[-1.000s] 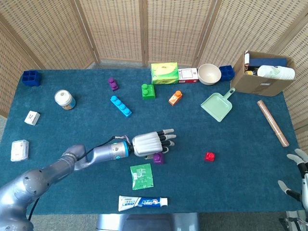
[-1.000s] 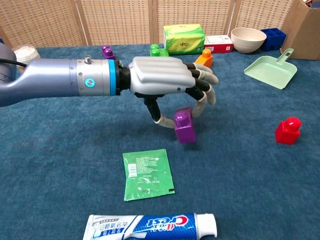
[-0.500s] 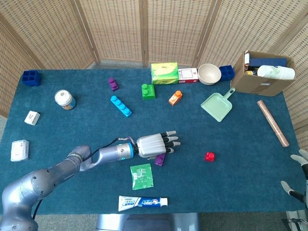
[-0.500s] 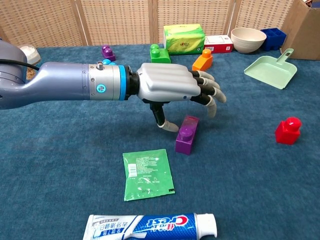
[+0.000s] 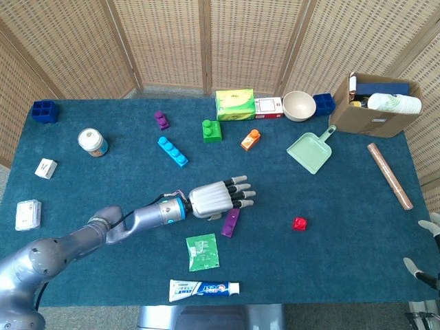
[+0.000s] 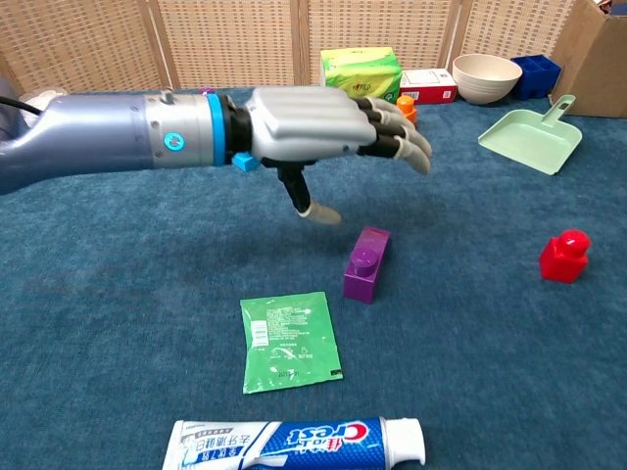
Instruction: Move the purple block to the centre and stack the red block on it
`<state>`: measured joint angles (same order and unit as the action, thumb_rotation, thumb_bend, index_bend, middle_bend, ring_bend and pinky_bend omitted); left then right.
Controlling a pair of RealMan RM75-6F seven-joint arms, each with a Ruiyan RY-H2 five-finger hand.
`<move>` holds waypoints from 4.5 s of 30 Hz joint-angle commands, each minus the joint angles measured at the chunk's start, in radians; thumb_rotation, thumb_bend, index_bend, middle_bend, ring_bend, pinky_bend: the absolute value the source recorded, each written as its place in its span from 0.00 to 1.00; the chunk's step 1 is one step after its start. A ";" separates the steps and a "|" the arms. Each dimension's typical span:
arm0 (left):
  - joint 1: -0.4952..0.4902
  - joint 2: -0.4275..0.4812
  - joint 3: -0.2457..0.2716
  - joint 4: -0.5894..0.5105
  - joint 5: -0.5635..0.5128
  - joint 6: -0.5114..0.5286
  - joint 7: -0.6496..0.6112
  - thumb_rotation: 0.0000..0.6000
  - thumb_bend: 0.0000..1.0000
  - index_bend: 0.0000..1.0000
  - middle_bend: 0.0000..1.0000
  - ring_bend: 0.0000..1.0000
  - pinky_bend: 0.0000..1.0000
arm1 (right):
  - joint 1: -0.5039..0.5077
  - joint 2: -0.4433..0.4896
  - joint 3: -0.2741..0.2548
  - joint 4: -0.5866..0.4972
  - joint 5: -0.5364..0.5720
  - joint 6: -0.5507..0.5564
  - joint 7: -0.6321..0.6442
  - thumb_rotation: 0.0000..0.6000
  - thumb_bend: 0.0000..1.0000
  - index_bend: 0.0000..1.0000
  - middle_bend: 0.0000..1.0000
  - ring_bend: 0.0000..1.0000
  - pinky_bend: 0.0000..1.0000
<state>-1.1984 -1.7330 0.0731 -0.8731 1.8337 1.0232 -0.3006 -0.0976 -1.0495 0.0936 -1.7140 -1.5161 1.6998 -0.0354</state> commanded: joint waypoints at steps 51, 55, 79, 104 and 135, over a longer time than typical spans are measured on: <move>1.011 0.812 0.170 -0.627 -0.143 0.700 0.117 1.00 0.34 0.15 0.05 0.00 0.00 | 0.419 -0.122 -0.013 -0.066 0.009 -0.588 -0.105 1.00 0.05 0.26 0.20 0.00 0.10; 1.029 0.795 0.158 -0.608 -0.129 0.701 0.100 1.00 0.34 0.15 0.05 0.00 0.00 | 0.438 -0.160 0.004 -0.051 0.058 -0.601 -0.151 1.00 0.05 0.25 0.20 0.00 0.12; 1.052 0.718 0.084 -0.511 -0.092 0.636 0.019 1.00 0.34 0.15 0.05 0.00 0.00 | 0.537 -0.318 0.025 0.028 0.291 -0.655 -0.344 1.00 0.06 0.34 0.20 0.00 0.12; 1.057 0.693 0.054 -0.483 -0.080 0.596 -0.001 1.00 0.34 0.15 0.05 0.00 0.00 | 0.578 -0.370 0.024 0.111 0.356 -0.670 -0.344 1.00 0.06 0.38 0.21 0.01 0.14; 1.053 0.674 0.043 -0.468 -0.068 0.563 -0.017 1.00 0.34 0.15 0.04 0.00 0.00 | 0.608 -0.373 0.019 0.135 0.412 -0.674 -0.361 1.00 0.06 0.49 0.23 0.04 0.16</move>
<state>-0.1451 -1.0587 0.1160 -1.3410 1.7661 1.5867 -0.3173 0.5107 -1.4226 0.1130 -1.5787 -1.1046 1.0252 -0.3964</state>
